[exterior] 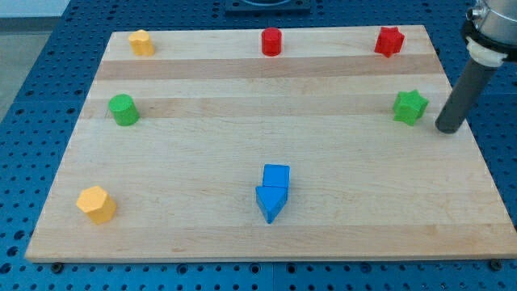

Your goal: Slide the green star bottom right to the red circle

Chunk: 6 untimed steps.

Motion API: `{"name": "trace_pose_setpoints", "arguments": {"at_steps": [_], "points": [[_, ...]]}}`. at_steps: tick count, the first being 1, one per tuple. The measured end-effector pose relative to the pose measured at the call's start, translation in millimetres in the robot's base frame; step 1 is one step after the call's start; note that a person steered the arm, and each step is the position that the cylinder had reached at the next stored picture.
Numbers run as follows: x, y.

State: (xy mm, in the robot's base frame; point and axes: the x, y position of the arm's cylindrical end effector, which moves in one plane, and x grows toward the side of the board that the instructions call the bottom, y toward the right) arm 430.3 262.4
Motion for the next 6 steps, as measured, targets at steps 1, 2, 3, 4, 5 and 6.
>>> {"name": "trace_pose_setpoints", "arguments": {"at_steps": [1,2,3,4,5,6], "points": [[-13,-6],[-22,-17],[-22,-46],[-30,-70],[-49,-77],[-62,-86]]}}
